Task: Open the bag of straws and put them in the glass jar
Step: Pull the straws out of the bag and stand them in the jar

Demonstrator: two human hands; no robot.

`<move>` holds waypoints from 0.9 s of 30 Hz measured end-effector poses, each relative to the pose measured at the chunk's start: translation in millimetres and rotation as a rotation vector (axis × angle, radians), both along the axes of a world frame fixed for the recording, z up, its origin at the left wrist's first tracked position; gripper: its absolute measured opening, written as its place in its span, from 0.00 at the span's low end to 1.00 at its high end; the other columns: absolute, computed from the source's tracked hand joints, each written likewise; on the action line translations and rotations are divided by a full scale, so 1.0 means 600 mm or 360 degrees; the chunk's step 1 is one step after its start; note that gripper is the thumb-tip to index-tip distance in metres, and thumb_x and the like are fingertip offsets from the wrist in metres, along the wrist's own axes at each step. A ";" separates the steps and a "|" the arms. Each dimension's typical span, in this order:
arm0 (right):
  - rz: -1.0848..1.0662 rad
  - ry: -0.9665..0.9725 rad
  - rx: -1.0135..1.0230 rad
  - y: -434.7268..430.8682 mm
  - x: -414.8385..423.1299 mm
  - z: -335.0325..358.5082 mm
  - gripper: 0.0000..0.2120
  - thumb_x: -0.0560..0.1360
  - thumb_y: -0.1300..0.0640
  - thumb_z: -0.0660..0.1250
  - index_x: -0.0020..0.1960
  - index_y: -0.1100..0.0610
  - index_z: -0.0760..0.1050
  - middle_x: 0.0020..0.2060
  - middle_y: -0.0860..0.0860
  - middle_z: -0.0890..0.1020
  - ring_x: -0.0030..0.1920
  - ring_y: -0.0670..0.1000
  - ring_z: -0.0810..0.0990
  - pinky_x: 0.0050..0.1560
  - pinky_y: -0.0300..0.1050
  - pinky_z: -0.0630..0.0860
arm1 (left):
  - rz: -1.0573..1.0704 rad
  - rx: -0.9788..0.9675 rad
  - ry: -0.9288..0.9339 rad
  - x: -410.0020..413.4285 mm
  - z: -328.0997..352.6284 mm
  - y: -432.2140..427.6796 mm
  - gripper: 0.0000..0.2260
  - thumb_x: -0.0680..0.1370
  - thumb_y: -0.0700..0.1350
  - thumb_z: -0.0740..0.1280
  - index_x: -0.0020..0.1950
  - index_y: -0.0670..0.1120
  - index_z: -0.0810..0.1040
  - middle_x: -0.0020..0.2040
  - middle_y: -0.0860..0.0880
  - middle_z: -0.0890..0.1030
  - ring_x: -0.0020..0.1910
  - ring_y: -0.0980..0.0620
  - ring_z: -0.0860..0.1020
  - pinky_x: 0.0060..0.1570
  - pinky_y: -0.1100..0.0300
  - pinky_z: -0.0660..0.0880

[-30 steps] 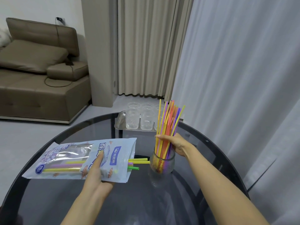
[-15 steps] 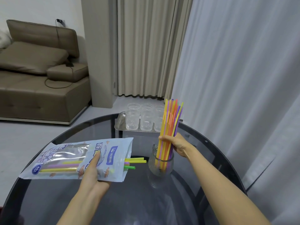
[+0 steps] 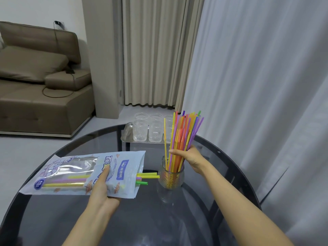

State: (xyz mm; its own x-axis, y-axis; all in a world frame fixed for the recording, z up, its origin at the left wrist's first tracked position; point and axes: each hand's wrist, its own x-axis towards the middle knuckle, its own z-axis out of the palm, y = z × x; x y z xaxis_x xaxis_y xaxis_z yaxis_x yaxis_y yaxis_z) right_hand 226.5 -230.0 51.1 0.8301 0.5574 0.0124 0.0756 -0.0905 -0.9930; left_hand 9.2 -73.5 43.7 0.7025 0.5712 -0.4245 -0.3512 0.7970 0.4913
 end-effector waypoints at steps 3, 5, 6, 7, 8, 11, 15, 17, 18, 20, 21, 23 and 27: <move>0.0030 0.0020 -0.0042 0.002 0.001 -0.001 0.22 0.69 0.60 0.74 0.60 0.51 0.71 0.51 0.49 0.80 0.54 0.50 0.78 0.57 0.47 0.75 | 0.0014 0.0007 0.0004 0.000 0.004 -0.001 0.03 0.75 0.46 0.68 0.47 0.50 0.76 0.33 0.51 0.85 0.30 0.53 0.83 0.44 0.36 0.77; 0.0054 0.0049 -0.0064 0.002 0.003 -0.005 0.23 0.69 0.59 0.74 0.60 0.51 0.71 0.53 0.50 0.80 0.55 0.50 0.78 0.58 0.48 0.75 | 0.0013 0.0013 -0.0003 0.000 0.007 -0.003 0.03 0.75 0.46 0.68 0.47 0.50 0.77 0.35 0.51 0.85 0.30 0.53 0.83 0.50 0.37 0.77; 0.0054 0.0066 -0.0072 0.002 0.004 -0.008 0.23 0.69 0.59 0.74 0.61 0.51 0.71 0.54 0.50 0.80 0.56 0.51 0.78 0.58 0.49 0.75 | 0.0016 0.0008 -0.0010 0.000 0.006 -0.002 0.02 0.75 0.45 0.68 0.47 0.50 0.77 0.36 0.51 0.85 0.29 0.53 0.83 0.53 0.38 0.76; 0.0049 0.0082 -0.0084 0.002 0.005 -0.012 0.23 0.68 0.59 0.74 0.61 0.51 0.72 0.55 0.51 0.80 0.57 0.52 0.78 0.58 0.49 0.75 | 0.0026 0.0008 -0.0016 -0.001 0.006 -0.003 0.02 0.75 0.45 0.68 0.46 0.50 0.77 0.35 0.51 0.85 0.29 0.53 0.83 0.53 0.38 0.76; 0.0046 0.0092 -0.0096 0.002 0.007 -0.016 0.24 0.68 0.58 0.75 0.61 0.51 0.72 0.56 0.51 0.80 0.58 0.52 0.78 0.59 0.49 0.75 | 0.0032 0.0010 -0.0019 -0.001 0.005 -0.001 0.02 0.75 0.45 0.68 0.47 0.50 0.77 0.34 0.51 0.85 0.29 0.53 0.83 0.48 0.36 0.77; 0.0063 0.0104 -0.0114 0.001 0.008 -0.027 0.23 0.67 0.57 0.76 0.60 0.50 0.74 0.56 0.51 0.81 0.59 0.53 0.79 0.59 0.49 0.76 | 0.0025 0.0018 -0.0014 -0.001 0.005 0.000 0.03 0.75 0.45 0.68 0.48 0.50 0.76 0.32 0.51 0.85 0.29 0.53 0.83 0.37 0.35 0.74; 0.0058 0.0136 -0.0115 -0.002 0.013 -0.034 0.25 0.67 0.56 0.76 0.62 0.53 0.74 0.58 0.52 0.81 0.60 0.54 0.79 0.62 0.52 0.75 | 0.0013 0.0010 -0.0013 0.002 0.002 0.001 0.03 0.75 0.45 0.68 0.48 0.50 0.76 0.32 0.50 0.85 0.29 0.53 0.83 0.37 0.36 0.74; 0.0024 0.0146 -0.0107 -0.005 0.015 -0.034 0.31 0.66 0.55 0.76 0.67 0.54 0.70 0.60 0.52 0.80 0.62 0.55 0.77 0.62 0.53 0.75 | 0.0005 0.0009 -0.0023 0.002 0.001 0.001 0.04 0.75 0.45 0.69 0.49 0.50 0.76 0.33 0.50 0.85 0.30 0.52 0.84 0.38 0.33 0.73; -0.0011 0.0142 -0.0101 -0.009 0.016 -0.032 0.35 0.66 0.54 0.76 0.69 0.54 0.67 0.62 0.52 0.78 0.63 0.55 0.76 0.63 0.53 0.74 | 0.0006 0.0008 -0.0021 0.002 -0.001 0.002 0.04 0.75 0.45 0.69 0.49 0.50 0.76 0.34 0.50 0.85 0.30 0.52 0.84 0.38 0.33 0.73; -0.0122 0.0135 -0.0100 -0.023 0.007 -0.023 0.40 0.67 0.53 0.76 0.72 0.54 0.59 0.65 0.50 0.73 0.65 0.53 0.73 0.64 0.52 0.71 | 0.0002 0.0018 -0.0022 0.002 0.001 -0.001 0.04 0.75 0.45 0.68 0.48 0.50 0.76 0.33 0.50 0.85 0.30 0.53 0.84 0.37 0.34 0.74; -0.0204 0.0132 -0.0082 -0.030 -0.003 -0.018 0.40 0.68 0.53 0.75 0.73 0.54 0.57 0.64 0.49 0.71 0.65 0.51 0.71 0.64 0.51 0.70 | 0.0005 0.0026 -0.0015 0.003 0.003 -0.002 0.04 0.75 0.45 0.68 0.48 0.50 0.76 0.32 0.51 0.85 0.29 0.53 0.83 0.37 0.35 0.74; -0.0526 0.0108 0.0028 -0.044 -0.035 -0.013 0.33 0.71 0.52 0.72 0.70 0.55 0.60 0.60 0.49 0.70 0.61 0.49 0.71 0.59 0.47 0.70 | 0.0005 0.0020 0.0001 0.004 0.008 -0.007 0.04 0.75 0.46 0.69 0.48 0.50 0.75 0.32 0.51 0.85 0.29 0.53 0.83 0.37 0.38 0.75; -0.1427 0.0089 0.0282 -0.054 -0.128 -0.037 0.10 0.77 0.53 0.64 0.50 0.59 0.67 0.41 0.53 0.73 0.43 0.54 0.72 0.38 0.43 0.67 | -0.0032 0.0043 -0.0029 0.003 0.011 -0.019 0.04 0.76 0.47 0.68 0.49 0.49 0.77 0.40 0.51 0.86 0.32 0.54 0.84 0.51 0.45 0.79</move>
